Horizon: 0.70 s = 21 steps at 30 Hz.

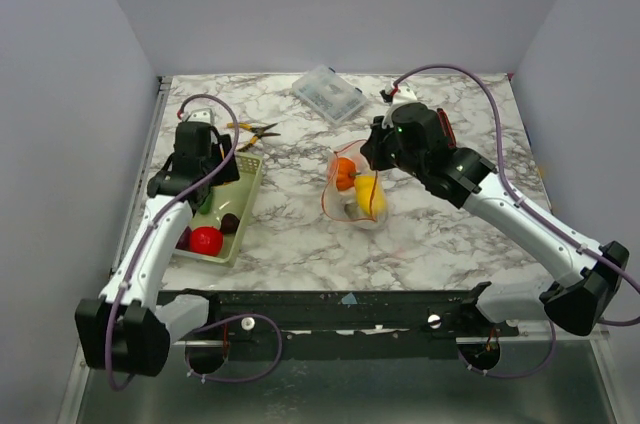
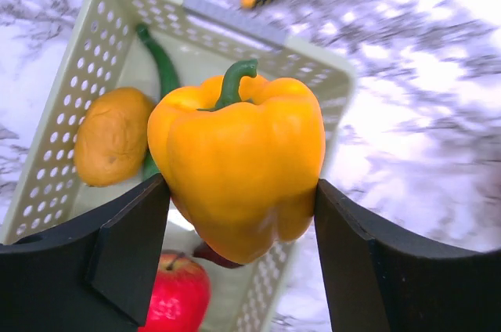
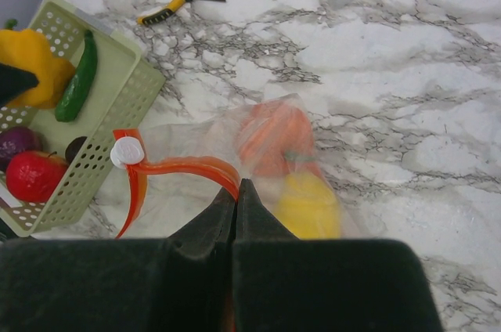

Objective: Place the food in the zip-top bag and seal the zipper
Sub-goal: Pick up the fake vegetable from the bin, then place the fake vegetable in the zipper food storage bag.

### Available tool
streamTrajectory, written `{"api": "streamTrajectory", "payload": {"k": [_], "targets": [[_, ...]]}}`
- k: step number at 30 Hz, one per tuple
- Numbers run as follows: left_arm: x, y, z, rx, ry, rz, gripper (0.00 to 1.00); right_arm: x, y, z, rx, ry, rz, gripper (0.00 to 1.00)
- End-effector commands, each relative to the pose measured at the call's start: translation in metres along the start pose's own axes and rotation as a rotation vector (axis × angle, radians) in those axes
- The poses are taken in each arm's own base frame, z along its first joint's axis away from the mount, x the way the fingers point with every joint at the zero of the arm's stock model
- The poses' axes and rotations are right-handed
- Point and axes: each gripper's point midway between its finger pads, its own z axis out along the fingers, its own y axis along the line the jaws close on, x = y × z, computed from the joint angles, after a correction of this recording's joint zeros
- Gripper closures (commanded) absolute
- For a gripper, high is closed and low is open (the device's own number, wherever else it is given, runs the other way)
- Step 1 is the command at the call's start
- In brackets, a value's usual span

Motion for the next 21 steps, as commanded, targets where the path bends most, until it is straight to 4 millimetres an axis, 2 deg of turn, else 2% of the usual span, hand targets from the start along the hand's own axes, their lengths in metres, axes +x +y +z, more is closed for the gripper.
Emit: {"api": "streamTrajectory", "payload": {"k": [1,6,9,12,16,18,21], "targets": [[-0.019,-0.044,-0.059,0.294,-0.110,-0.107,1.00,-0.006,0.008,0.004,-0.033,-0.025,0.013,1.00],[-0.033,-0.117,-0.141,0.762,-0.183,-0.139,1.00,-0.008,0.008,0.006,-0.029,-0.027,0.018,1.00],[-0.033,-0.155,-0.190,0.999,-0.224,-0.143,1.00,-0.009,0.010,0.007,-0.035,-0.029,0.023,1.00],[-0.024,-0.186,-0.224,1.183,-0.225,-0.165,1.00,-0.009,0.011,0.007,-0.042,-0.029,0.031,1.00],[-0.013,-0.218,-0.253,1.345,-0.205,-0.185,1.00,-0.010,0.011,0.006,-0.043,-0.032,0.036,1.00],[-0.006,-0.232,-0.255,1.349,-0.187,-0.166,1.00,-0.011,0.011,0.005,-0.041,-0.036,0.040,1.00],[0.006,-0.247,-0.242,1.289,-0.124,-0.176,1.00,-0.012,0.013,0.004,-0.048,-0.038,0.043,1.00]]}}
